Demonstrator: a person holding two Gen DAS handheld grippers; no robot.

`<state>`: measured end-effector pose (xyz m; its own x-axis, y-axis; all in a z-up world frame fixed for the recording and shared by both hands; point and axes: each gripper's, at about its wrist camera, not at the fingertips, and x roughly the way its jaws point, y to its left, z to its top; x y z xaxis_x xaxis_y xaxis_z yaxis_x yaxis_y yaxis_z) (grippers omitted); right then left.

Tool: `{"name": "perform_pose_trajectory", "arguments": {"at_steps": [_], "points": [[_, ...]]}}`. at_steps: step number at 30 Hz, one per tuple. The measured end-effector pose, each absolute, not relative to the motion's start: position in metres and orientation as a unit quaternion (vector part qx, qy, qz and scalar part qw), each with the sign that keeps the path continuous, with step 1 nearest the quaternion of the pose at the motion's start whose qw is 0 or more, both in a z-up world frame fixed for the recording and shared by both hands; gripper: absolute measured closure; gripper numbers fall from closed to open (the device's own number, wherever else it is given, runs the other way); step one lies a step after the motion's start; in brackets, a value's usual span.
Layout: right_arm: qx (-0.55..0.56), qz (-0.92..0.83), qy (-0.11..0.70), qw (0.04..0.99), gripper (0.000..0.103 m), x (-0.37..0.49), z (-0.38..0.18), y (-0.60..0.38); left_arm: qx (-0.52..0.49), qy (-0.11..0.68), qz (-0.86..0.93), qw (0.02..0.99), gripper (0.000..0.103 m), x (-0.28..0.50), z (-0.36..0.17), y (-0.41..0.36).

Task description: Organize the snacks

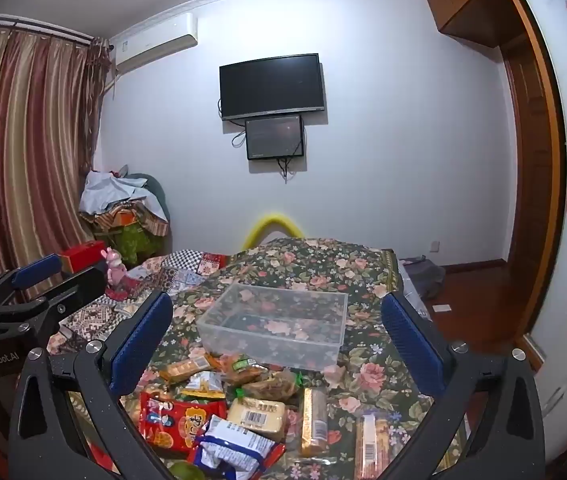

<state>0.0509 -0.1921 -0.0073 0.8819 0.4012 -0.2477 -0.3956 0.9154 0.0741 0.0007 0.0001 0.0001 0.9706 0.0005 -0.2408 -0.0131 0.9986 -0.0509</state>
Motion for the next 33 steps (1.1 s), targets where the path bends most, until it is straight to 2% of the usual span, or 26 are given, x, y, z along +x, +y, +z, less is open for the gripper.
{"name": "perform_pose_trajectory", "arguments": {"at_steps": [33], "points": [[0.014,0.209,0.127,0.969,0.0,0.046,-0.001,-0.192,-0.04,0.114,0.004,0.993,0.0,0.003,-0.006,0.005]]}}
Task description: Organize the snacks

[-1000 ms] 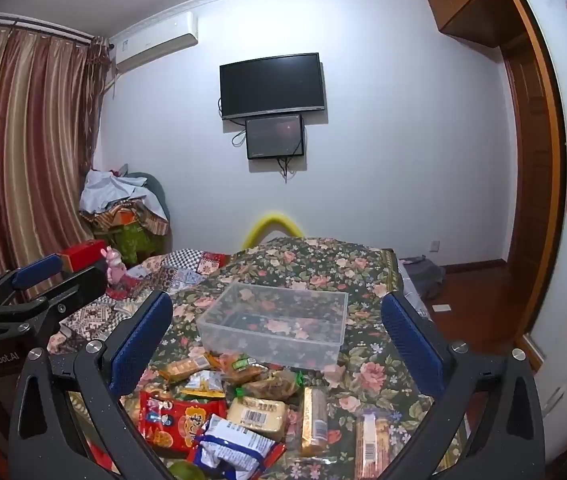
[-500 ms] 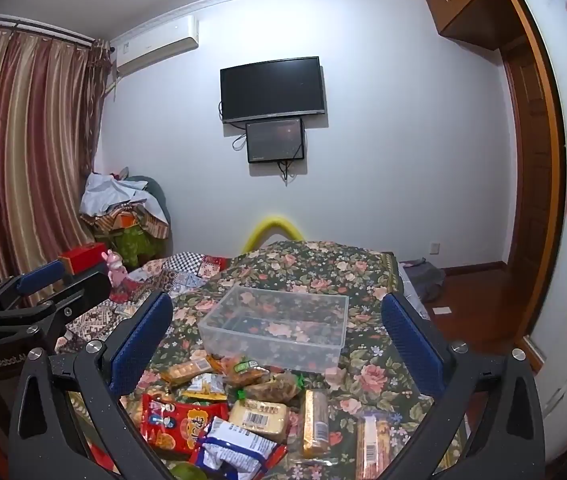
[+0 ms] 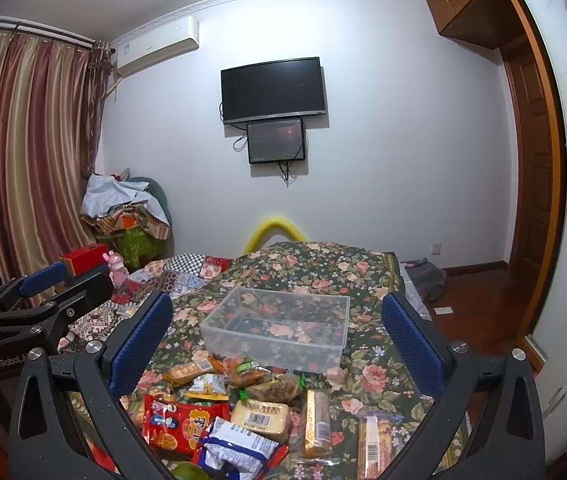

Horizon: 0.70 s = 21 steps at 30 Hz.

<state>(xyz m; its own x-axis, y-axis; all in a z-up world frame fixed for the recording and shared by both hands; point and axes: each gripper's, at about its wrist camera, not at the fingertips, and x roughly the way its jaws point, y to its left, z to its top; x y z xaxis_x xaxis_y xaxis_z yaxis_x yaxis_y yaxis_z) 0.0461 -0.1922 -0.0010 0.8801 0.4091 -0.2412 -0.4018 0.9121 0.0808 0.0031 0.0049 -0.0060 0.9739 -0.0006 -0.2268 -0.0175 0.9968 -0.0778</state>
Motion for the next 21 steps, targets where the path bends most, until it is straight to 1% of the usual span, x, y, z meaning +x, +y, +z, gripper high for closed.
{"name": "perform_pose_trajectory", "arguments": {"at_steps": [21], "points": [[0.015,0.21,0.129,0.969,0.0,0.0491,-0.0023,-0.1899,-0.033,0.115,0.007,0.993,0.0,0.0025,-0.0082,0.0038]]}}
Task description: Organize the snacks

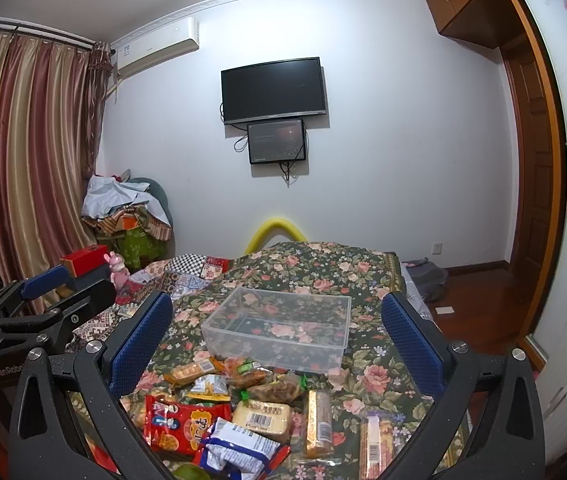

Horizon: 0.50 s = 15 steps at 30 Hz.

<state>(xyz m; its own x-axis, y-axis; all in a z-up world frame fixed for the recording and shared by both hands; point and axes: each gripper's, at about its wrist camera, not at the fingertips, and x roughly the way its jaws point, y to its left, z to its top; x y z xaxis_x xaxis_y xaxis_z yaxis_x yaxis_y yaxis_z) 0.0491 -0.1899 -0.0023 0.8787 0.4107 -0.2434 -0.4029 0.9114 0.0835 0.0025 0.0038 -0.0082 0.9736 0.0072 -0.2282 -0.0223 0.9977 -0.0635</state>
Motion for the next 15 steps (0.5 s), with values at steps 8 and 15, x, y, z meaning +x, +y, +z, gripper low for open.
{"name": "perform_pose_trajectory", "arguments": {"at_steps": [8,15], "points": [[0.016,0.211,0.129,0.969,0.0,0.0487,-0.0048,-0.1896,-0.032,0.114,0.008,0.993,0.0,0.002,-0.007,0.0045],[0.017,0.212,0.128,0.969,0.0,0.0482,-0.0057,-0.1891,-0.033,0.113,0.008,0.993,0.0,0.0019,-0.0072,0.0052]]}}
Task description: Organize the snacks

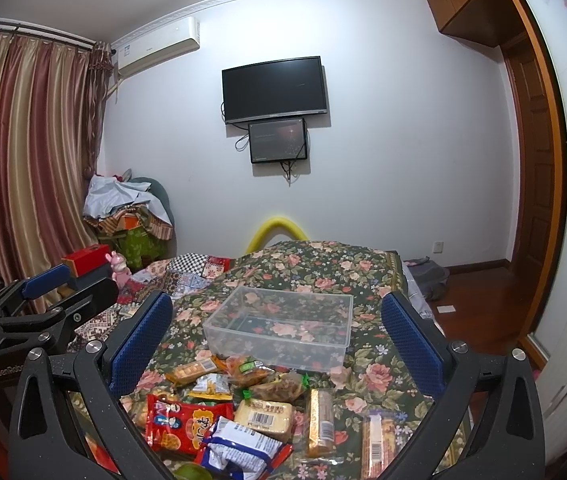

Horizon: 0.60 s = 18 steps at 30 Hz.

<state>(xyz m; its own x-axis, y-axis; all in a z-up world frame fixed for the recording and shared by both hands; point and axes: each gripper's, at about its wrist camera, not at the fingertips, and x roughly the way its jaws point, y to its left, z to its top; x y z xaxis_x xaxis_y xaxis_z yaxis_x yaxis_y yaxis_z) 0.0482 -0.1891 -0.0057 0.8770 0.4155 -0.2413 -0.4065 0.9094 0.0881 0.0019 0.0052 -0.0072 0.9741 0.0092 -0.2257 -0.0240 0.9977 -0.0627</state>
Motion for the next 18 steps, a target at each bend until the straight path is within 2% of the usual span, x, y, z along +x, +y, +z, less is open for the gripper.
{"name": "perform_pose_trajectory", "arguments": {"at_steps": [18], "points": [[0.016,0.212,0.128,0.969,0.0,0.0494,-0.0087,-0.1878,-0.028,0.114,0.013,0.993,0.0,0.0039,-0.012,0.007]]}}
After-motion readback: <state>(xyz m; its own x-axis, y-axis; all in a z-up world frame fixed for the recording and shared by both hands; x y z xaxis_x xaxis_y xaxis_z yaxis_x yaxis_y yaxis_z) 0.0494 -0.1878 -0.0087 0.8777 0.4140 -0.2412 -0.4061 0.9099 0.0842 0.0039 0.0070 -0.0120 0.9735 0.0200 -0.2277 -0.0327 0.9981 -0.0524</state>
